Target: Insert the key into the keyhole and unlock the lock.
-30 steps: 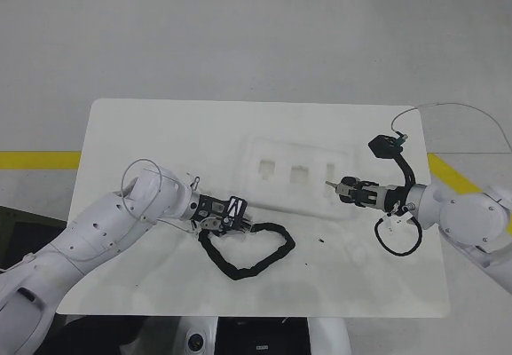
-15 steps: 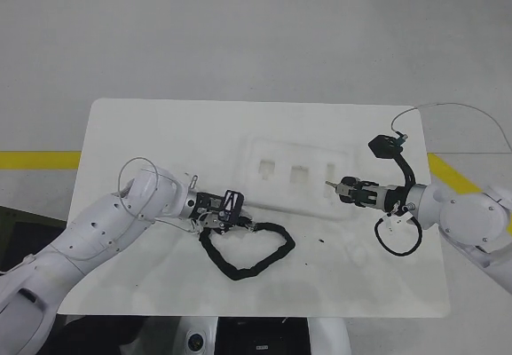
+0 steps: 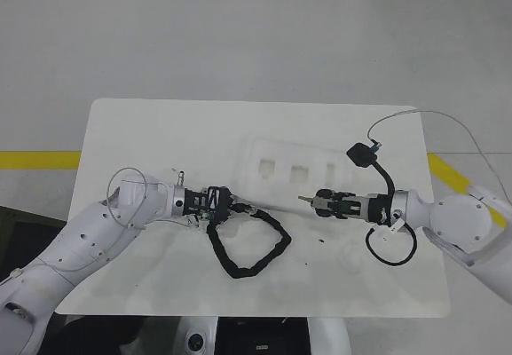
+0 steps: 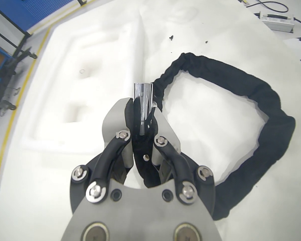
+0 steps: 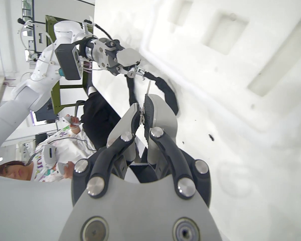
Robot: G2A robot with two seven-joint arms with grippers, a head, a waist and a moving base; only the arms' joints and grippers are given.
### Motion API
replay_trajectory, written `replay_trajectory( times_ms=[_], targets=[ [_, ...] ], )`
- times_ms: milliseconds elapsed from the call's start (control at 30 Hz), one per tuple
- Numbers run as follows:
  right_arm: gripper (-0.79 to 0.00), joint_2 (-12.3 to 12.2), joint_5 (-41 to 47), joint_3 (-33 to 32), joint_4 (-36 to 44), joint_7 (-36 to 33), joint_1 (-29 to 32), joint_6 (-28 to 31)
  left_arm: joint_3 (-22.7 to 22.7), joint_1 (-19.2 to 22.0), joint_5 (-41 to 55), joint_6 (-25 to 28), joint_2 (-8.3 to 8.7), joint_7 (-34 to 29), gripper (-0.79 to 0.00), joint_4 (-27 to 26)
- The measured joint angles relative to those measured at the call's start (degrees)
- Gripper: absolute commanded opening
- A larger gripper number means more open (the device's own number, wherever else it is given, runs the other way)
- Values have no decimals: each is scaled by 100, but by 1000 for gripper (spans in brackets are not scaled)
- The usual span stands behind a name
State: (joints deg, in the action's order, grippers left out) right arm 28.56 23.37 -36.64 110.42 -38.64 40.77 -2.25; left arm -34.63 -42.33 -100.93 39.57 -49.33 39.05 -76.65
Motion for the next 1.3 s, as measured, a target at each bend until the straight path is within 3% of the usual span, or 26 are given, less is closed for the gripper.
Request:
replay_trajectory(
  times_ms=[300, 700, 1000, 1300],
  targets=[
    [-785, 636, 369, 466, -200, -367, -463, -413, -464, -575, -179, -1199, 157, 370, -785, -246],
    [-785, 1483, 285, 1051, -637, -128, -915, -787, -604, -995, -88, -1557, 116, 494, -785, -318],
    [-785, 1788, -17, 1090, -758, -120, -1040, -1175, -616, -1011, -44, -1561, 108, 522, -785, -292],
    [-785, 1888, -209, 894, -801, -212, -953, -1276, -616, -1011, -44, -1561, 108, 522, -785, -292]
  ],
)
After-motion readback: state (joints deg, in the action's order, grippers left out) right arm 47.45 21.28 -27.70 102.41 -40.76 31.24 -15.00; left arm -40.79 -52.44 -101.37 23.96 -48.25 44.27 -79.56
